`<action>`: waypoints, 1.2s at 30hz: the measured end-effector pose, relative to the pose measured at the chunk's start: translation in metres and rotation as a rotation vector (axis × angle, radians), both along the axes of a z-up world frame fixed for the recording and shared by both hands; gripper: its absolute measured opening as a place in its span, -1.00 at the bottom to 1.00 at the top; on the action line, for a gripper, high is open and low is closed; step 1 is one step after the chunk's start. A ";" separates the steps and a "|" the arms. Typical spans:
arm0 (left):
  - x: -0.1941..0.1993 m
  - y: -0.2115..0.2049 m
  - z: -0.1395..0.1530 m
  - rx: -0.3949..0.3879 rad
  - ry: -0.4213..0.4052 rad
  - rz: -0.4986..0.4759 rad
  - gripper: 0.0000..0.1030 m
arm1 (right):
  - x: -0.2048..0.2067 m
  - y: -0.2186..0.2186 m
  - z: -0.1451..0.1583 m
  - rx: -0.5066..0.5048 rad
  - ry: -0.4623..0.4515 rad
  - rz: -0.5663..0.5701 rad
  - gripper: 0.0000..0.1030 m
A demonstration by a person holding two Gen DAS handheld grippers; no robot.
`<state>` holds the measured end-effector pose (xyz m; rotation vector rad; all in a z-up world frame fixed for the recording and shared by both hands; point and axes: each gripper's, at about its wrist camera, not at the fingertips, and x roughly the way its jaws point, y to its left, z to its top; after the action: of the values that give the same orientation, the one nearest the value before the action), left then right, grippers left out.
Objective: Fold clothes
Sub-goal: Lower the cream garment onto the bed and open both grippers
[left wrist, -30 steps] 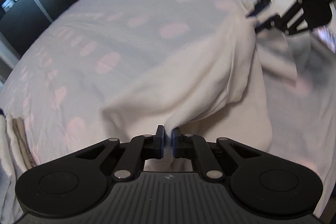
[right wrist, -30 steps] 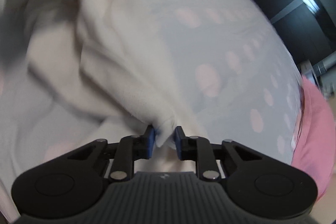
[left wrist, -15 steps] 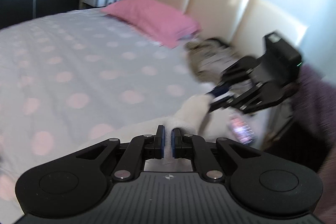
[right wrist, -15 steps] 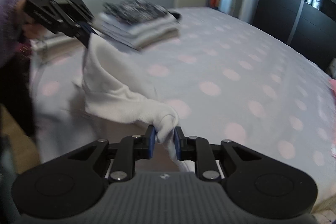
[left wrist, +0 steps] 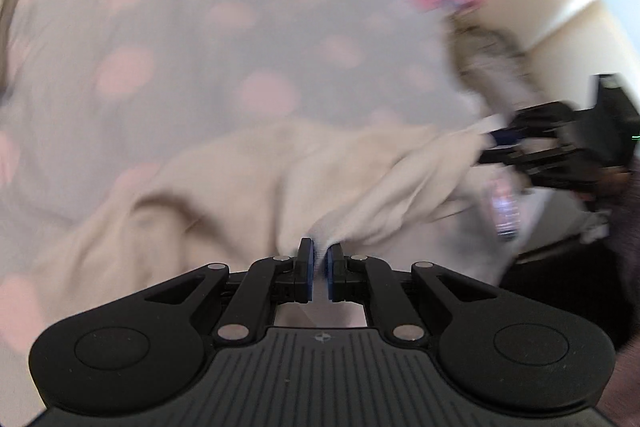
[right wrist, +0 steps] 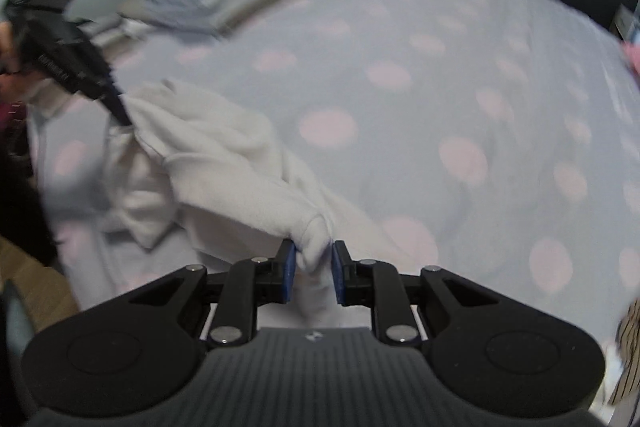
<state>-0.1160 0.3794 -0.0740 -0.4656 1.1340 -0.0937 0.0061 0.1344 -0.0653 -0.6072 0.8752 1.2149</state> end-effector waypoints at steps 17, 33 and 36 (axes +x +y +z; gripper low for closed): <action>0.003 0.004 0.010 0.167 -0.076 0.145 -0.50 | 0.023 0.007 -0.006 -0.022 -0.101 -0.211 -0.55; -0.019 -0.080 0.021 0.420 -0.086 -0.062 -0.46 | -0.009 -0.014 -0.005 -0.056 -0.138 -0.138 -0.41; -0.018 -0.085 0.009 0.416 -0.056 -0.044 -0.46 | -0.016 -0.016 -0.006 -0.052 -0.126 -0.110 -0.35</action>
<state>-0.1341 0.2946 -0.0645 -0.0669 1.0742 0.0900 -0.0097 0.1187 -0.0717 -0.6623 0.8249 1.0464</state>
